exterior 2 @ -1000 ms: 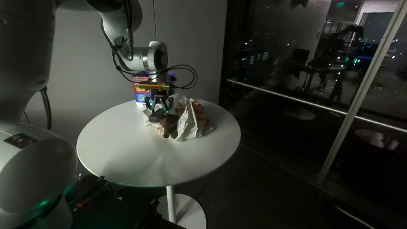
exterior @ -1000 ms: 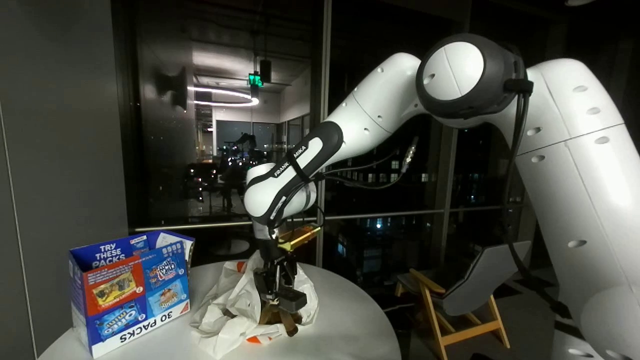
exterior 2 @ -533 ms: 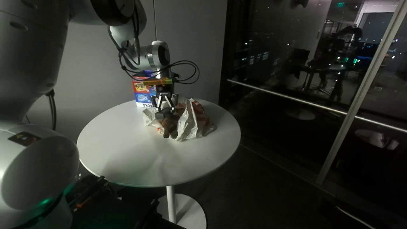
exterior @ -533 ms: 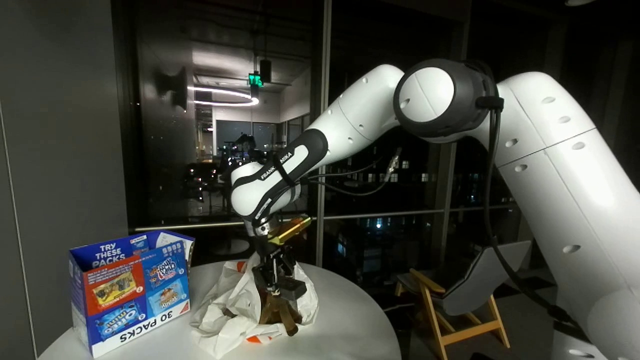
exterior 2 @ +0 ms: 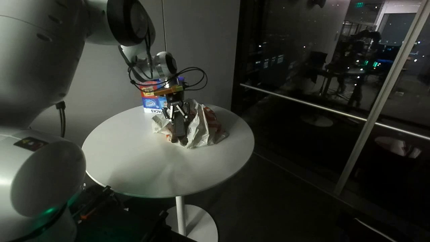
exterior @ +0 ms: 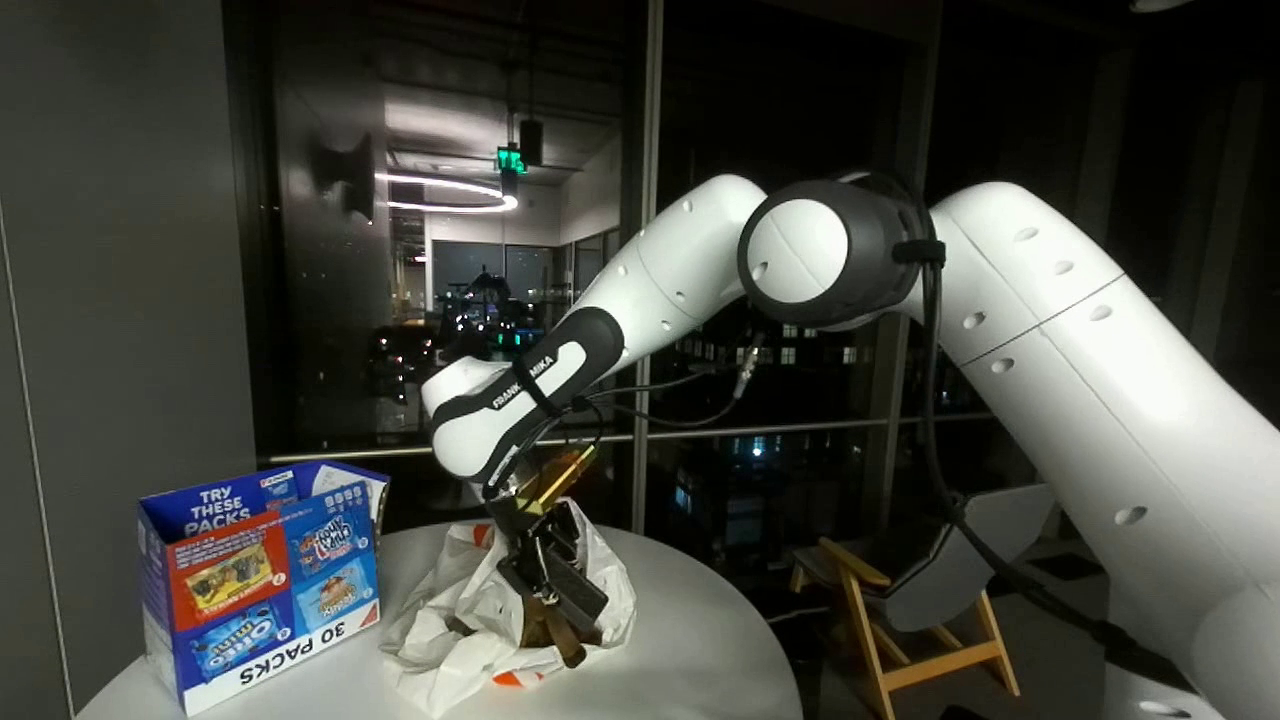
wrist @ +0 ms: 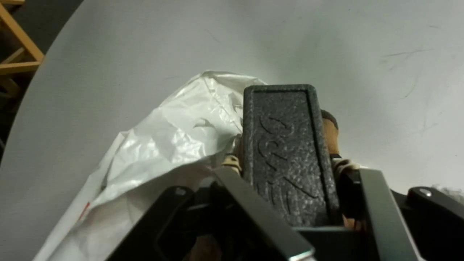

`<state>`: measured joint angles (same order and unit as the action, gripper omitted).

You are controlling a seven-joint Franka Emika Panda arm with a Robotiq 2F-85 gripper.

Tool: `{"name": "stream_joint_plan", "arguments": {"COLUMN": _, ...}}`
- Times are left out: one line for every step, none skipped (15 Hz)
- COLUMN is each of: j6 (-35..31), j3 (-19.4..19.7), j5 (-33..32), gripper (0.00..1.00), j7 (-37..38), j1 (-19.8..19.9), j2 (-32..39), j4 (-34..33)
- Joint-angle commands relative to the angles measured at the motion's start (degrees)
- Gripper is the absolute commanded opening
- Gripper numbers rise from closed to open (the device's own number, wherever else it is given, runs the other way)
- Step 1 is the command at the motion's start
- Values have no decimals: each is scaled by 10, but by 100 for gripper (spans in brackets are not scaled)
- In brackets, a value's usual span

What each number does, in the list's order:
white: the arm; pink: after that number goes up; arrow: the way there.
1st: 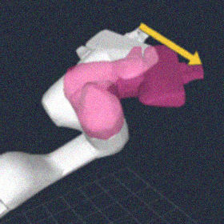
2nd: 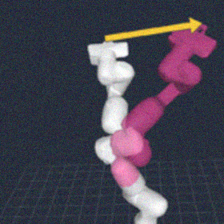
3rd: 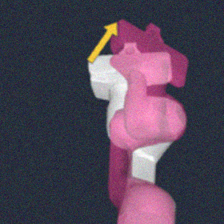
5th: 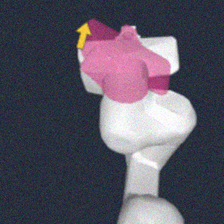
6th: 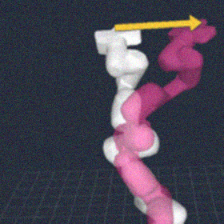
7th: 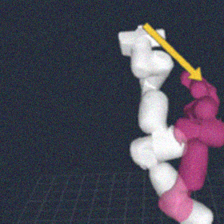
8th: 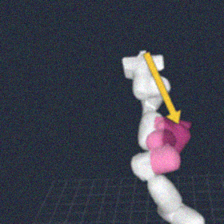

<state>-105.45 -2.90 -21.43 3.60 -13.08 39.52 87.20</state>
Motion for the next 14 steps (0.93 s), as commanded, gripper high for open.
{"name": "stream_joint_plan", "arguments": {"j6": -14, "j3": 20, "j5": -63, "gripper": 39, "j7": 12, "j1": -34, "j2": 26, "j4": -42}}
{"name": "stream_joint_plan", "arguments": {"j6": -24, "j3": 24, "j5": -78, "gripper": 39, "j7": 19, "j1": -40, "j2": 23, "j4": -38}}
{"name": "stream_joint_plan", "arguments": {"j6": -32, "j3": 26, "j5": -91, "gripper": 39, "j7": 25, "j1": -45, "j2": 22, "j4": -37}}
{"name": "stream_joint_plan", "arguments": {"j6": -43, "j3": 31, "j5": -105, "gripper": 39, "j7": 35, "j1": -50, "j2": 17, "j4": -30}}
{"name": "stream_joint_plan", "arguments": {"j6": -51, "j3": 34, "j5": -117, "gripper": 39, "j7": 41, "j1": -54, "j2": 14, "j4": -26}}
{"name": "stream_joint_plan", "arguments": {"j6": -60, "j3": 34, "j5": -121, "gripper": 39, "j7": 46, "j1": -53, "j2": 12, "j4": -23}}
{"name": "stream_joint_plan", "arguments": {"j6": -71, "j3": 32, "j5": -121, "gripper": 39, "j7": 46, "j1": -49, "j2": 11, "j4": -19}}
{"name": "stream_joint_plan", "arguments": {"j6": -85, "j3": 28, "j5": -114, "gripper": 39, "j7": 43, "j1": -41, "j2": 12, "j4": -16}}
{"name": "stream_joint_plan", "arguments": {"j6": -100, "j3": 27, "j5": -111, "gripper": 39, "j7": 40, "j1": -37, "j2": 11, "j4": -13}}
{"name": "stream_joint_plan", "arguments": {"j6": -103, "j3": 36, "j5": -122, "gripper": 39, "j7": 51, "j1": -42, "j2": 13, "j4": -13}}
{"name": "stream_joint_plan", "arguments": {"j6": -98, "j3": 45, "j5": -128, "gripper": 39, "j7": 64, "j1": -46, "j2": 15, "j4": -15}}
{"name": "stream_joint_plan", "arguments": {"j6": -102, "j3": 43, "j5": -114, "gripper": 39, "j7": 70, "j1": -38, "j2": 16, "j4": -15}}
{"name": "stream_joint_plan", "arguments": {"j6": -102, "j3": 42, "j5": -100, "gripper": 39, "j7": 79, "j1": -32, "j2": 16, "j4": -15}}
{"name": "stream_joint_plan", "arguments": {"j6": -104, "j3": 44, "j5": -96, "gripper": 39, "j7": 83, "j1": -29, "j2": 15, "j4": -13}}
